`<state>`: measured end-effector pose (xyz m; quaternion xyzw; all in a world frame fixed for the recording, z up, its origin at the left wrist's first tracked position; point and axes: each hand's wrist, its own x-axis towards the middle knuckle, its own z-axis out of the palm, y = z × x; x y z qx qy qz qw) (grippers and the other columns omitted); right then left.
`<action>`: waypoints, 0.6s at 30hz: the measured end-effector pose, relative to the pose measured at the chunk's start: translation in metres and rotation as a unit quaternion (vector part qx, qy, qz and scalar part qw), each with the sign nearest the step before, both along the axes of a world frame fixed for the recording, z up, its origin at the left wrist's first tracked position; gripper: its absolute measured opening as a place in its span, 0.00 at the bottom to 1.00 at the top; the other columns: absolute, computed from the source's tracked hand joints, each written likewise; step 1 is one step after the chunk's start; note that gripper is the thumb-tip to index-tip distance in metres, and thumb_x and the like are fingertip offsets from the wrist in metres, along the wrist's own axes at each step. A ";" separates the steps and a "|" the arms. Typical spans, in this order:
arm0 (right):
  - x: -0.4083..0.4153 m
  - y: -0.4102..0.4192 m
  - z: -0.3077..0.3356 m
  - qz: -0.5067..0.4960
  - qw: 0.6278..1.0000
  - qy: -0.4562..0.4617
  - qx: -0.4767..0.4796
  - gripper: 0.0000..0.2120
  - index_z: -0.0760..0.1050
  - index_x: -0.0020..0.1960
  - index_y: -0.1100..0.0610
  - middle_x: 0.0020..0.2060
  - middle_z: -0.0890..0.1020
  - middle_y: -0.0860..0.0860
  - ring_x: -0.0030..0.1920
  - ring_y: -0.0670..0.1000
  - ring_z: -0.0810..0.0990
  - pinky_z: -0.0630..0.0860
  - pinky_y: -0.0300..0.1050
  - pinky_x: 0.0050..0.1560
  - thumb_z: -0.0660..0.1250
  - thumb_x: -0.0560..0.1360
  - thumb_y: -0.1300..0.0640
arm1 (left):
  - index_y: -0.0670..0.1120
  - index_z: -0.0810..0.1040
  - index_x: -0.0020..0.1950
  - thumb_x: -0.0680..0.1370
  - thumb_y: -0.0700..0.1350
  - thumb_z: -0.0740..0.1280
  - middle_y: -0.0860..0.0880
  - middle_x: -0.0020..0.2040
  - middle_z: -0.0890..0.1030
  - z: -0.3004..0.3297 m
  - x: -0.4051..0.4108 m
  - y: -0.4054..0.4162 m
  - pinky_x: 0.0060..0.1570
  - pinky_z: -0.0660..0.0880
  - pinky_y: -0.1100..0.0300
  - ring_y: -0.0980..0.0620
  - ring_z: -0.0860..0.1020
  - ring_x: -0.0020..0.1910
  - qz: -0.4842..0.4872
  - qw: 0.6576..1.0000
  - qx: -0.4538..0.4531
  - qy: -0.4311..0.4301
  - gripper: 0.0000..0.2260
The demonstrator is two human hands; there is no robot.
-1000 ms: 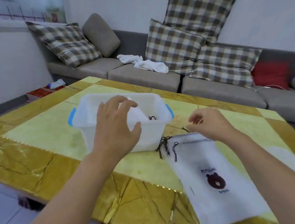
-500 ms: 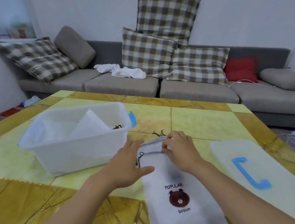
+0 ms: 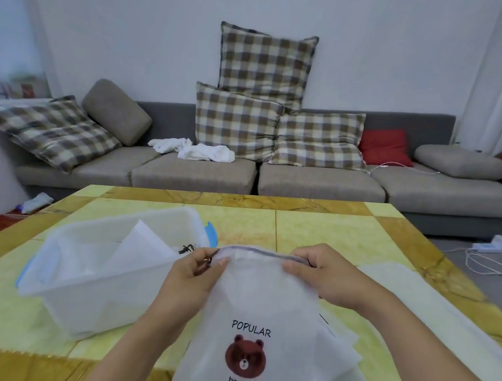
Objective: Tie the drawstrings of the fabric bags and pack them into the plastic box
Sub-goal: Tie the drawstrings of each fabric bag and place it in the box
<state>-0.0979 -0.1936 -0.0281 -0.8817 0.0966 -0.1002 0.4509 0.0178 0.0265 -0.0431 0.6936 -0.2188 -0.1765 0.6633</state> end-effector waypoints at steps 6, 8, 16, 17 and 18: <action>-0.012 0.017 -0.006 -0.025 0.991 -0.013 0.134 0.17 0.72 0.35 0.58 0.28 0.67 0.49 0.26 0.46 0.61 0.57 0.38 0.27 0.68 0.80 0.52 | 0.49 0.87 0.47 0.83 0.50 0.62 0.44 0.46 0.87 0.009 -0.003 0.005 0.48 0.75 0.53 0.49 0.82 0.44 0.037 0.999 -0.020 0.017 0.15; -0.013 0.019 -0.011 -0.039 0.985 -0.019 0.169 0.16 0.74 0.37 0.59 0.29 0.65 0.51 0.26 0.47 0.59 0.54 0.40 0.27 0.69 0.80 0.51 | 0.47 0.87 0.47 0.84 0.50 0.60 0.45 0.43 0.87 0.010 -0.003 0.006 0.42 0.77 0.58 0.50 0.83 0.40 0.067 0.997 -0.029 0.024 0.17; -0.011 0.005 -0.016 0.024 0.941 0.056 0.332 0.13 0.78 0.42 0.59 0.33 0.66 0.51 0.32 0.48 0.57 0.57 0.38 0.29 0.62 0.83 0.56 | 0.42 0.84 0.48 0.85 0.50 0.56 0.47 0.38 0.82 0.006 0.010 0.011 0.34 0.73 0.58 0.52 0.78 0.31 0.124 0.979 -0.081 0.143 0.20; -0.012 0.001 -0.017 0.029 0.938 0.058 0.339 0.11 0.76 0.43 0.61 0.35 0.67 0.53 0.33 0.48 0.60 0.60 0.38 0.30 0.62 0.83 0.58 | 0.42 0.83 0.48 0.85 0.50 0.57 0.48 0.39 0.82 0.006 0.011 0.012 0.34 0.72 0.58 0.52 0.77 0.32 0.128 0.973 -0.096 0.165 0.19; -0.014 -0.003 -0.018 0.026 0.936 0.057 0.347 0.09 0.76 0.46 0.64 0.36 0.69 0.54 0.33 0.48 0.63 0.63 0.38 0.31 0.62 0.83 0.61 | 0.42 0.83 0.48 0.85 0.49 0.57 0.47 0.41 0.83 0.007 0.013 0.013 0.36 0.72 0.57 0.51 0.78 0.34 0.130 0.966 -0.119 0.188 0.18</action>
